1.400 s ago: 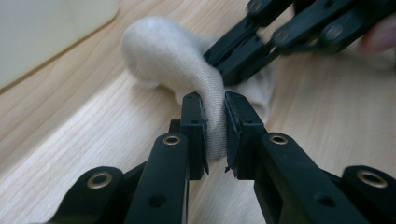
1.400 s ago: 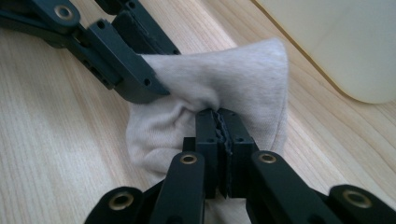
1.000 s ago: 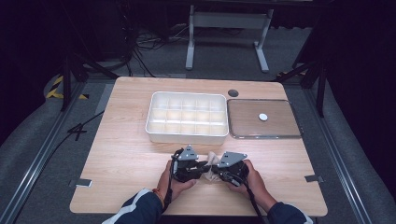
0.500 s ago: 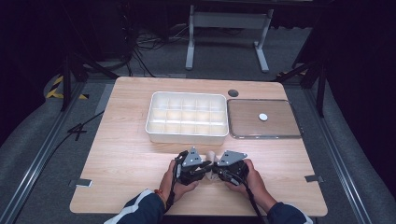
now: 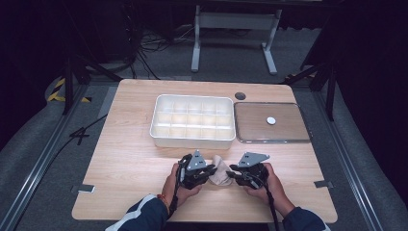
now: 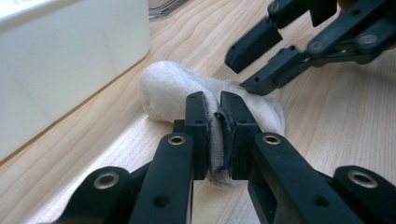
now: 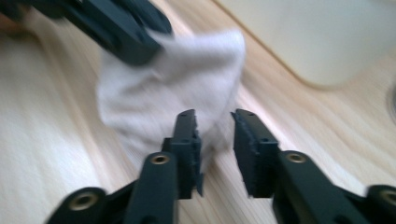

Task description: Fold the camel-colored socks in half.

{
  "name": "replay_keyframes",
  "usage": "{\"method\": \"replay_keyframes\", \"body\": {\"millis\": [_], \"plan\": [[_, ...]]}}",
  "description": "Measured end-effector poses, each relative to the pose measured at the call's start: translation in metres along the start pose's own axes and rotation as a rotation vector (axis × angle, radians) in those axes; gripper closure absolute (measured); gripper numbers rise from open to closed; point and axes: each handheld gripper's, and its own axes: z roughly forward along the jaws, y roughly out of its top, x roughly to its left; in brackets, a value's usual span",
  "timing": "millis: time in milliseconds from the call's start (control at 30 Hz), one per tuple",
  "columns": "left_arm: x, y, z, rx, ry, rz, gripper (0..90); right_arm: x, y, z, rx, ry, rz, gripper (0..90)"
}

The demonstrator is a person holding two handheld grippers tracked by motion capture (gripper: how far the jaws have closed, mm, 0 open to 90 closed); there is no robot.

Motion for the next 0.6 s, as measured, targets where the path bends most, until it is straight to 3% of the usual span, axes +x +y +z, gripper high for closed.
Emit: {"method": "replay_keyframes", "body": {"millis": [100,200,367,600], "plan": [[-0.003,0.002,0.0,-0.006,-0.007,0.023,82.2,0.001,-0.004,0.007,0.032,0.002,-0.01,76.3],[-0.006,0.002,0.001,-0.009,-0.005,0.04,81.9,0.002,-0.003,0.008,0.028,0.0,-0.009,76.2],[-0.016,0.004,0.005,0.009,-0.009,0.113,81.3,0.005,-0.003,0.01,0.024,-0.012,-0.007,77.9],[-0.02,0.004,0.013,0.012,-0.033,0.116,80.5,0.009,-0.002,0.011,0.025,-0.029,-0.009,78.1]]}}
